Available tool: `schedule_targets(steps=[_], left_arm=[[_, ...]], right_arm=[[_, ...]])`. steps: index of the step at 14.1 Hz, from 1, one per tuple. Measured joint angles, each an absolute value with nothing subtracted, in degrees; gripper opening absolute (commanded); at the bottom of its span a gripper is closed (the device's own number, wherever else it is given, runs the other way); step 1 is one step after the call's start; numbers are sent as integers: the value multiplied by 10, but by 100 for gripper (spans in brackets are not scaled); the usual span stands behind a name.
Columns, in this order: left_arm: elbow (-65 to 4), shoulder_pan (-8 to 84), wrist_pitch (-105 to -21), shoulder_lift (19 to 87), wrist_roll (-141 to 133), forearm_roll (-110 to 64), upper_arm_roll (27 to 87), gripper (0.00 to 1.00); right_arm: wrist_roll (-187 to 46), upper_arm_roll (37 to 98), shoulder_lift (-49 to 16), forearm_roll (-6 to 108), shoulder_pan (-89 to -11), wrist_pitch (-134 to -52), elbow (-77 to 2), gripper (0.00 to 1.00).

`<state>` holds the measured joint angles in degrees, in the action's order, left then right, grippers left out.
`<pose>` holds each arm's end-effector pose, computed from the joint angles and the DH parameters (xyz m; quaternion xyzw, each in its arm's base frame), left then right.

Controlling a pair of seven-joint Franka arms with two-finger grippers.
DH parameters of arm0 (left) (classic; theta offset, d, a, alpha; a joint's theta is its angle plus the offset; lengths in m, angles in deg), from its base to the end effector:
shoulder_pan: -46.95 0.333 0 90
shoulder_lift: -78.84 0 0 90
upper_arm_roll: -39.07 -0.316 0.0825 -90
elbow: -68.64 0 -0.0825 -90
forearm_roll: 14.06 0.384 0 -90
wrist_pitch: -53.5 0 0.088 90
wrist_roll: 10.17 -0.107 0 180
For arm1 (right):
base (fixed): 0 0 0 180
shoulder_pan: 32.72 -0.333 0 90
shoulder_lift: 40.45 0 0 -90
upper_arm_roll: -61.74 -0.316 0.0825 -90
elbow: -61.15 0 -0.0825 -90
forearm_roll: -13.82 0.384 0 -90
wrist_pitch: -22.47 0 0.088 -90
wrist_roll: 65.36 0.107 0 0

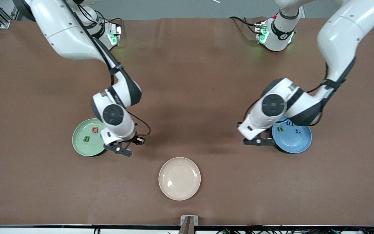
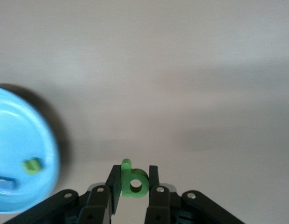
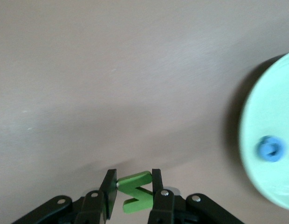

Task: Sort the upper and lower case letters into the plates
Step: 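Place the b in the blue plate while the right gripper places the Z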

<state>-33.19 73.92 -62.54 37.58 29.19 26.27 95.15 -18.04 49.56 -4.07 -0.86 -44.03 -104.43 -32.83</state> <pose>0.6001 -0.2203 0.2830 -0.9980 0.0459 0.0284 0.0325 0.6360 0.2488 0.2484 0.9882 -0.1468 0.0051 0.0423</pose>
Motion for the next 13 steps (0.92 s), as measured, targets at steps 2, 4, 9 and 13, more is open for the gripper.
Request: schedule_targets(steps=[2, 4, 9, 13], left_arm=[[-369, 810, -637, 376, 263, 300, 977, 2], [-398, 858, -664, 376, 241, 338, 981, 2], [-431, 931, -744, 368, 173, 395, 959, 2], [-433, 929, -786, 357, 151, 402, 918, 2]], right_arm=[[-239, 481, -55, -6, -395, -1015, -330, 0], [-296, 476, -62, -4, -355, -1007, -335, 0], [-415, 474, -62, 5, -269, -1024, -363, 0], [-467, 473, -62, 21, -233, -1077, -401, 0]])
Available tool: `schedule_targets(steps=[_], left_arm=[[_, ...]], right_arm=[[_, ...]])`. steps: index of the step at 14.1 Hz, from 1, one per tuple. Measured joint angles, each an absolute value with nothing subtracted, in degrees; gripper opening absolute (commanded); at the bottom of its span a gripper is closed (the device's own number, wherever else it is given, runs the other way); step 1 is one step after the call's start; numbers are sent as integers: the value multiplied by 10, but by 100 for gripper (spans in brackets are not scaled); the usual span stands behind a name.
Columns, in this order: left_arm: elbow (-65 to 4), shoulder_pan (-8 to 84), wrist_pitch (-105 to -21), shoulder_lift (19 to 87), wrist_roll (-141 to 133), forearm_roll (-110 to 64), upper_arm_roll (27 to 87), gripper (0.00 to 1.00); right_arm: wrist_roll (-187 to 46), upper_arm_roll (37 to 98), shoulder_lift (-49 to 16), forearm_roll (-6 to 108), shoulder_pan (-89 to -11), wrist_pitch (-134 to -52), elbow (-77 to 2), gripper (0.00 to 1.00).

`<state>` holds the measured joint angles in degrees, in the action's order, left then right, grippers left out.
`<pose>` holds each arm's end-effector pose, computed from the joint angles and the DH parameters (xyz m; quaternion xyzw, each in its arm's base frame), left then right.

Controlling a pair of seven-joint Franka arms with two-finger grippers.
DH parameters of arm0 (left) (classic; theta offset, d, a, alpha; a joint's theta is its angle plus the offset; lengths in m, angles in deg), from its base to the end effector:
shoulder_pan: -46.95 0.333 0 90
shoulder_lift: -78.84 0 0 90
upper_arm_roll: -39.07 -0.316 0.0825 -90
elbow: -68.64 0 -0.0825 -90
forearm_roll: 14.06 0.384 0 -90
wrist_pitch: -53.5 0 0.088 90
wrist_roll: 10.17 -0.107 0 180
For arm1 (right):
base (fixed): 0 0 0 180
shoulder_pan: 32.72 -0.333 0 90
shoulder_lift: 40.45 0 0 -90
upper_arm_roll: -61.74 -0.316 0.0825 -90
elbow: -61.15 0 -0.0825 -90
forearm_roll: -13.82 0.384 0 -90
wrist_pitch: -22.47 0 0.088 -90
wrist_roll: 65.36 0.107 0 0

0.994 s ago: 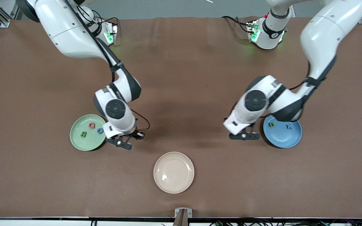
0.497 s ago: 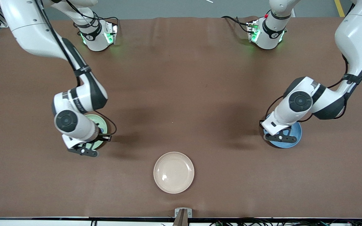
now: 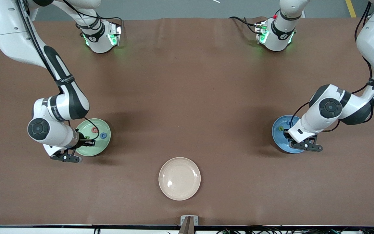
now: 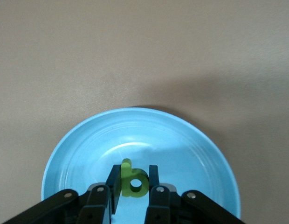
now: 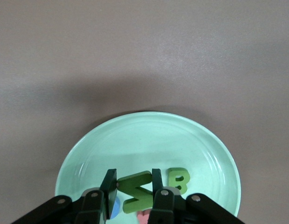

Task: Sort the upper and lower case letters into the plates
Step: 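Place the b in the blue plate while the right gripper places the Z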

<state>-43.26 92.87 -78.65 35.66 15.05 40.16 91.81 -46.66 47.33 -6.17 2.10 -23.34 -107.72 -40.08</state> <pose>0.6092 -0.0343 0.2152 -0.9928 0.1076 -0.0337 0.0411 0.6527 0.0396 0.2272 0.9970 -0.0688 -0.0323 0.0115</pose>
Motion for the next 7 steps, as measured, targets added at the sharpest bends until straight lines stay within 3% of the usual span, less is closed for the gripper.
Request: schedule_targets(steps=[7], left_arm=[[-436, 927, -792, 345, 143, 404, 903, 5]], right_arm=[[-467, 468, -42, 23, -233, -1127, -421, 1]])
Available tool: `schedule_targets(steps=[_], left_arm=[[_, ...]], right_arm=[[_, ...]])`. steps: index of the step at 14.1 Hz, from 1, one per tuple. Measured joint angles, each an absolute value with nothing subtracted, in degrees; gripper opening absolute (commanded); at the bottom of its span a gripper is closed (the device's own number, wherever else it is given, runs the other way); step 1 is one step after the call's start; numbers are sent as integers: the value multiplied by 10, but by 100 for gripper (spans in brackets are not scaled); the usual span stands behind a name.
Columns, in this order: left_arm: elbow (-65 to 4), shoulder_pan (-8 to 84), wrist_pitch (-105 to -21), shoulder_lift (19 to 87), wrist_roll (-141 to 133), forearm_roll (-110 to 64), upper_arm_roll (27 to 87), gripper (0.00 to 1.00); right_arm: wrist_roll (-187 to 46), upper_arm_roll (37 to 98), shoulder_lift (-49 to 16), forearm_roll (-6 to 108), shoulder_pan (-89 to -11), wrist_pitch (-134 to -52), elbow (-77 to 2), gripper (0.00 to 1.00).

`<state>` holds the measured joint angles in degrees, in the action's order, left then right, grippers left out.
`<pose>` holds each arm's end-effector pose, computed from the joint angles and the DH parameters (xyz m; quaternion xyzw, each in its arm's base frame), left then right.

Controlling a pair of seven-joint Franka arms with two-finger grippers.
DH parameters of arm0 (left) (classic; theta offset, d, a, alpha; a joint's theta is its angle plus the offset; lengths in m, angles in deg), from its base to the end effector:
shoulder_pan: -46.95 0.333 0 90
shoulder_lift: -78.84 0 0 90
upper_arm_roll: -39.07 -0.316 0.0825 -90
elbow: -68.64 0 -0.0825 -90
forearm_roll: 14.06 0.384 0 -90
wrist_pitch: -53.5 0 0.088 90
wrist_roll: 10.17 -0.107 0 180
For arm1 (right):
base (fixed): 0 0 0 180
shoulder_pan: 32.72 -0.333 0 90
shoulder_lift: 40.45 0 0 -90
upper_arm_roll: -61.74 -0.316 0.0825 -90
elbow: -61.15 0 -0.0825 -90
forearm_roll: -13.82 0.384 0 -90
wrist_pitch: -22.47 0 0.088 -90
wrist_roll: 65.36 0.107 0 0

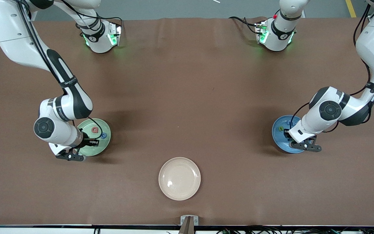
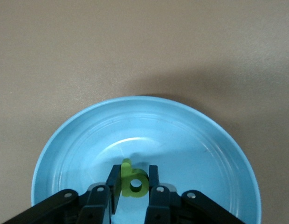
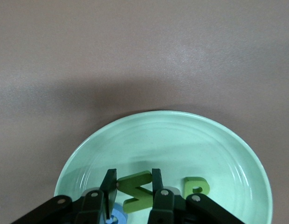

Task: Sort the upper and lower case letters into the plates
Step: 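Place the b in the blue plate while the right gripper places the Z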

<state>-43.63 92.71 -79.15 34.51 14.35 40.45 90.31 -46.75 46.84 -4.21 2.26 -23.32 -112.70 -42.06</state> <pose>0.6047 -0.0267 0.1976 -0.9930 0.1099 -0.0219 0.0380 0.6463 0.0485 0.1995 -0.9977 0.0631 0.0243 0.0027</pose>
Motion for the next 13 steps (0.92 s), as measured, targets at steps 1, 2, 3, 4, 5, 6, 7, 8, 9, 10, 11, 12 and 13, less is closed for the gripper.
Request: schedule_targets(steps=[1, 2, 3, 4, 5, 6, 7, 8, 9, 10, 11, 12, 13], left_arm=[[-437, 927, -792, 344, 143, 405, 903, 6], [-438, 927, -792, 344, 143, 405, 902, 7], [-439, 927, -792, 343, 143, 405, 902, 11], [-440, 927, -792, 342, 143, 405, 902, 11], [-440, 927, -792, 342, 143, 405, 901, 13], [-440, 926, -792, 341, 143, 405, 898, 13], [-441, 926, -792, 341, 143, 405, 894, 13], [-441, 926, -792, 341, 143, 405, 892, 13], [-441, 926, -792, 341, 141, 405, 891, 18], [-440, 926, -792, 341, 140, 405, 891, 21], [-440, 926, -792, 341, 139, 405, 891, 34], [-440, 926, -792, 341, 138, 405, 891, 61], [-440, 926, -792, 341, 138, 405, 891, 93]], right_arm=[[-467, 468, -39, 23, -233, -1131, -421, 1], [-467, 468, -36, 23, -233, -1134, -421, 1], [-467, 468, -35, 23, -233, -1135, -421, 2], [-467, 468, -34, 23, -233, -1135, -421, 2], [-467, 469, -33, 23, -233, -1136, -421, 2], [-467, 469, -32, 23, -233, -1137, -421, 2], [-467, 469, -32, 23, -233, -1138, -421, 3], [-467, 469, -31, 23, -233, -1138, -421, 4], [-468, 469, -30, 23, -233, -1138, -421, 5], [-468, 469, -30, 23, -233, -1137, -421, 5], [-468, 469, -30, 23, -233, -1135, -421, 5], [-468, 469, -30, 23, -232, -1132, -422, 5], [-468, 469, -30, 23, -233, -1129, -422, 10]])
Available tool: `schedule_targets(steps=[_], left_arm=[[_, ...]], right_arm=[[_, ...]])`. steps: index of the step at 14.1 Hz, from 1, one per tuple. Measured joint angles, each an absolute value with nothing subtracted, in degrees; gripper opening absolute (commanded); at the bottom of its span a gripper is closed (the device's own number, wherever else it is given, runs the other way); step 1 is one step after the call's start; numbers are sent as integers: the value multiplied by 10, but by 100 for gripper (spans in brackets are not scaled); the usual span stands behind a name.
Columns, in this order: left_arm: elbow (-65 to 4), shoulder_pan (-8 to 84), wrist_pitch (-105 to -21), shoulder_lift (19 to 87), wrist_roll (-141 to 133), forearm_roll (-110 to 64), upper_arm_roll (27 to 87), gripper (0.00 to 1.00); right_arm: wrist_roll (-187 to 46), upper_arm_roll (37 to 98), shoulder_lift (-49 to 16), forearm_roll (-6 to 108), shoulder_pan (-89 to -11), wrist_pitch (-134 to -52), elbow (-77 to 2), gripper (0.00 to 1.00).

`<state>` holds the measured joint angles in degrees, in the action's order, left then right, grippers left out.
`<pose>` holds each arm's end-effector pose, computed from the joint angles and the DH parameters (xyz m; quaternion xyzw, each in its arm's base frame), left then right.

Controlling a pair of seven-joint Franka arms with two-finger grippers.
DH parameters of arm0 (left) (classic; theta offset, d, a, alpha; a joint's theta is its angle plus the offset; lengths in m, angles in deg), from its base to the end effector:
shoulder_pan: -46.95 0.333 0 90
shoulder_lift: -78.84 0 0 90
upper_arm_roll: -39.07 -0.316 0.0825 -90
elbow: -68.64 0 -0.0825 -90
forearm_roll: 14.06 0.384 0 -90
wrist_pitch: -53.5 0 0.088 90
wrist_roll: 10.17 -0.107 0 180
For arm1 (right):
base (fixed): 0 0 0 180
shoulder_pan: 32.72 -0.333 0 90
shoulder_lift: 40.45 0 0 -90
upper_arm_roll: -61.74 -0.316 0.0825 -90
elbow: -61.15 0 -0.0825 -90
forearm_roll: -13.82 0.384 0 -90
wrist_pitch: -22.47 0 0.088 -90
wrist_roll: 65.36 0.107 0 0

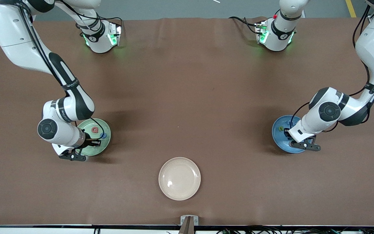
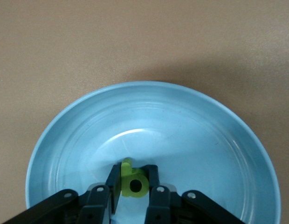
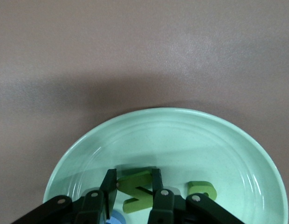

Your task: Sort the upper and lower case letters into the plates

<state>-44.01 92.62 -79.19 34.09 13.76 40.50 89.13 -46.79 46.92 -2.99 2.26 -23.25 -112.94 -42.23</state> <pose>0.6004 -0.0197 0.1862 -0.9930 0.1110 -0.0113 0.0393 0.6429 0.0476 0.1852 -0.9974 0.0637 0.0344 0.0038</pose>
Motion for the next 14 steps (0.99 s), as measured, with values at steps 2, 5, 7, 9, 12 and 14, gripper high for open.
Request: schedule_targets(steps=[2, 5, 7, 9, 12, 14], left_arm=[[-438, 926, -792, 341, 137, 405, 891, 100], [-433, 931, -769, 344, 137, 405, 906, 100], [-415, 950, -691, 349, 138, 383, 954, 99], [-388, 983, -621, 358, 132, 351, 1016, 99], [-359, 1028, -584, 373, 87, 299, 1055, 99], [-356, 1055, -584, 373, 76, 290, 1068, 99]], right_arm=[[-468, 469, -30, 23, -233, -1129, -425, 99], [-468, 470, -30, 23, -232, -1129, -425, 100], [-469, 470, -31, 23, -232, -1128, -423, 100], [-475, 470, -38, 22, -232, -1115, -417, 100], [-523, 470, -73, 22, -229, -1041, -397, 100], [-550, 471, -103, 22, -221, -990, -384, 100]])
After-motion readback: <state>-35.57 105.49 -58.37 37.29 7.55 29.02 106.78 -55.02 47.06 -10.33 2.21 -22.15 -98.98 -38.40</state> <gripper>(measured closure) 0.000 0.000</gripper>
